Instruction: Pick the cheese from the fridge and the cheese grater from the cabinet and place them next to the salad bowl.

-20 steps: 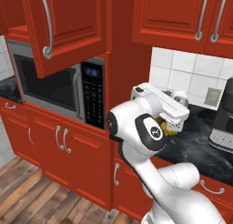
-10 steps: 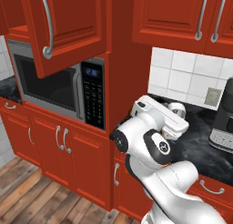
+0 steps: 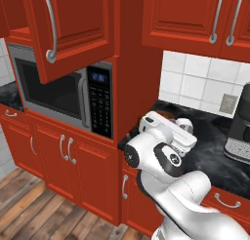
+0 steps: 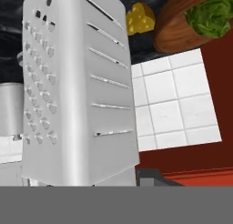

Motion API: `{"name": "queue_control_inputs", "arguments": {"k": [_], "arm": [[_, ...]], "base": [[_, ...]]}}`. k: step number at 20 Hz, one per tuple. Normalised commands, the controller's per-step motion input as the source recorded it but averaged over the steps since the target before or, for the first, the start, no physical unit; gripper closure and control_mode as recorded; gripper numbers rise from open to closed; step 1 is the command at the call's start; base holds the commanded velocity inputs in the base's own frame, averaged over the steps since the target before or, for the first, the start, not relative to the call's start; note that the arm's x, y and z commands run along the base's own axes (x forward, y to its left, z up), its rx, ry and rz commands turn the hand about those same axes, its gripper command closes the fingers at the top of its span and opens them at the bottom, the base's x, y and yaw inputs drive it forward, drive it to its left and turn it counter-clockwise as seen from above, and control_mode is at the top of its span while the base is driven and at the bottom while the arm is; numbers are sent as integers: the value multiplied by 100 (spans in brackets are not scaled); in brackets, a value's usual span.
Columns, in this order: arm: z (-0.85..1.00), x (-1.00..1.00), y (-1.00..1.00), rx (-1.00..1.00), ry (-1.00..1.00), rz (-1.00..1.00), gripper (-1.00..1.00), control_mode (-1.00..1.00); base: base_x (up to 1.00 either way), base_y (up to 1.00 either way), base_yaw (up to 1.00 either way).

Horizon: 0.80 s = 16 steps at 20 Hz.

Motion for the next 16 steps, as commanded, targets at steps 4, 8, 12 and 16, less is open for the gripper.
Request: {"name": "queue_control_inputs", "arguments": {"k": [4,8,12,16], "arm": [[-59,52,-16,-3,0,-1,100,-100],[-61,27,-13,-3,-2,-1,100,-100],[-63,11,-3,-6,-4,0,100,-100],[-40,15,-4,-3,-7,0,100,-100]], "base": [[0,0,0],[0,0,0],[0,0,0],[0,0,0]]}}
